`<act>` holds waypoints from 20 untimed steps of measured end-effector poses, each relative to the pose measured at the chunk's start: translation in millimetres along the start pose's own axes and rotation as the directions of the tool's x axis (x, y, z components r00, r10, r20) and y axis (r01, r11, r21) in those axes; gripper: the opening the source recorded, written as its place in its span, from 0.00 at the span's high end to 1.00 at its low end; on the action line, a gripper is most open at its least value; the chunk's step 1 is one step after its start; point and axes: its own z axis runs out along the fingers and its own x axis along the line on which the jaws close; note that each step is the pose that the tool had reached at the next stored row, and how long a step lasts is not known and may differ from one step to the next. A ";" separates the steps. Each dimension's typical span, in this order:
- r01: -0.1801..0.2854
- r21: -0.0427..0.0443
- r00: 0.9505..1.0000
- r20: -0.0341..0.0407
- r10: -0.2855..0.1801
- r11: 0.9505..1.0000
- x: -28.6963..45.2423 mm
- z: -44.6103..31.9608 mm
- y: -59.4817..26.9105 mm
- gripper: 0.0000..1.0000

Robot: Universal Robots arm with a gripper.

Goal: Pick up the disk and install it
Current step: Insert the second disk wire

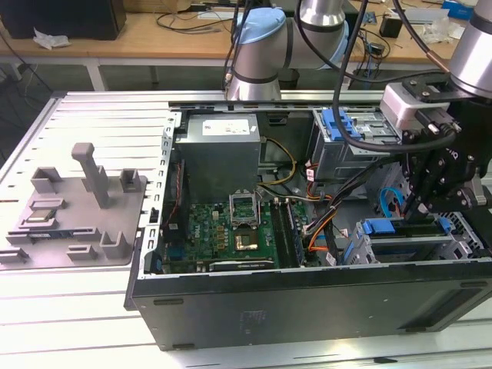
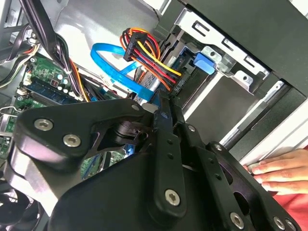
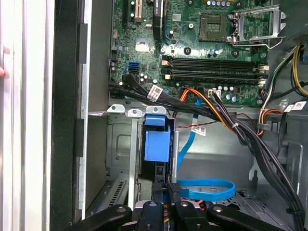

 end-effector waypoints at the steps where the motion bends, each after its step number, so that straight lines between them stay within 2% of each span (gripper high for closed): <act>1: 0.000 0.000 1.000 0.000 0.000 1.000 0.0 0.2 0.0 0.84; 17: 0.000 0.000 1.000 0.000 0.000 1.000 0.2 1.5 0.1 0.84; 18: 0.000 0.000 1.000 0.000 0.000 1.000 0.3 1.4 0.1 0.83; 19: 0.000 0.000 1.000 0.000 0.000 1.000 0.3 1.2 0.1 0.77; 20: 0.000 0.000 1.000 0.000 0.000 1.000 0.3 0.9 0.0 0.77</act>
